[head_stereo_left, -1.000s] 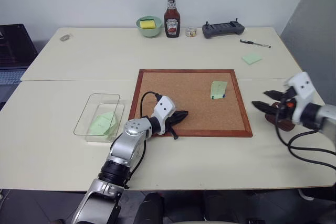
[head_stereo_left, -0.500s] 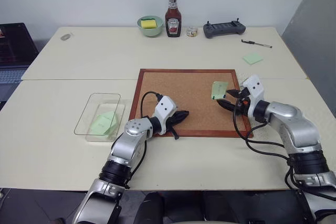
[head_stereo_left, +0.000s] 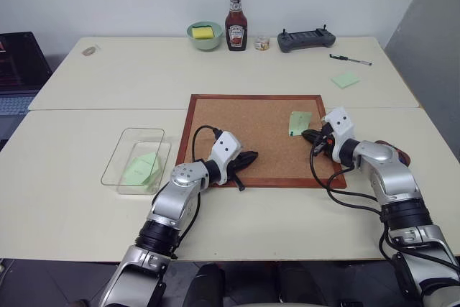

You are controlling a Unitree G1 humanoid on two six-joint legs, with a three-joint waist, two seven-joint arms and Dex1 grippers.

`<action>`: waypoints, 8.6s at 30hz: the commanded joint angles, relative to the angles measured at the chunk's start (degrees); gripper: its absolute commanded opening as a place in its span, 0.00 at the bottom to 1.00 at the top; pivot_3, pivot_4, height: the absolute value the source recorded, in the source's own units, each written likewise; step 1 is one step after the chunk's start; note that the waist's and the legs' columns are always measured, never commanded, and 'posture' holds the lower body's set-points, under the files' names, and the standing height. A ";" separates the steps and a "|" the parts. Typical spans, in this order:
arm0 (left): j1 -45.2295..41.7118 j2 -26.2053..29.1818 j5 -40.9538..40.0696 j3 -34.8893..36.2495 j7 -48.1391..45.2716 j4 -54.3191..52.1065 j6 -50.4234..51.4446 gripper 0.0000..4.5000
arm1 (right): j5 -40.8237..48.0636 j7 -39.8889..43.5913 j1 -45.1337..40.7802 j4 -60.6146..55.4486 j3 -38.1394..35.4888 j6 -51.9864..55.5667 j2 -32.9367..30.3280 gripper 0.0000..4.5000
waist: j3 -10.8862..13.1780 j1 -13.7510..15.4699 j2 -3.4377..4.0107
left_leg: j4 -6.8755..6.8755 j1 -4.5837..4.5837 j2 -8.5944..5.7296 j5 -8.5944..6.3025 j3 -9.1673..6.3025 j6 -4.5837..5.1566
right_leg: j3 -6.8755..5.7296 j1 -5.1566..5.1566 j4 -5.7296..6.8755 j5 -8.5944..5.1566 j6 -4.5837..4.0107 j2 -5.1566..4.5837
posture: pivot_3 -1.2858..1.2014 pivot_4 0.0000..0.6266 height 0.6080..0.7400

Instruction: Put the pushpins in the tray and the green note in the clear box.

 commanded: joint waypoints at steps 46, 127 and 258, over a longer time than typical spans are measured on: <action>2.71 0.90 0.89 -1.92 -0.86 -0.59 1.20 0.00 | -3.17 -0.56 -4.40 5.18 -1.61 -4.75 -0.18 0.01 | 0.00 -0.14 0.01 | 0.00 0.00 0.00 0.00 0.01 0.00 | 0.01 0.00 0.00 0.00 0.00 0.00 | 0.52 0.24 1.00; 1.61 0.68 1.98 -2.62 -1.96 2.63 -0.77 0.00 | 9.10 10.27 19.89 -20.21 -20.07 9.23 -23.32 0.40 | -0.12 -0.09 0.21 | 0.02 0.09 0.01 0.00 0.10 0.01 | 0.08 0.11 -0.02 -0.01 0.02 0.01 | 0.52 0.24 1.00; 1.19 -0.04 1.36 -1.31 -1.40 2.94 -1.27 0.00 | -1.57 9.18 19.06 -8.10 -16.44 -0.60 -25.86 0.40 | -0.18 0.06 0.30 | 0.02 0.09 0.01 0.00 0.10 0.01 | 0.08 0.10 -0.02 -0.01 0.03 0.00 | 0.52 0.24 1.00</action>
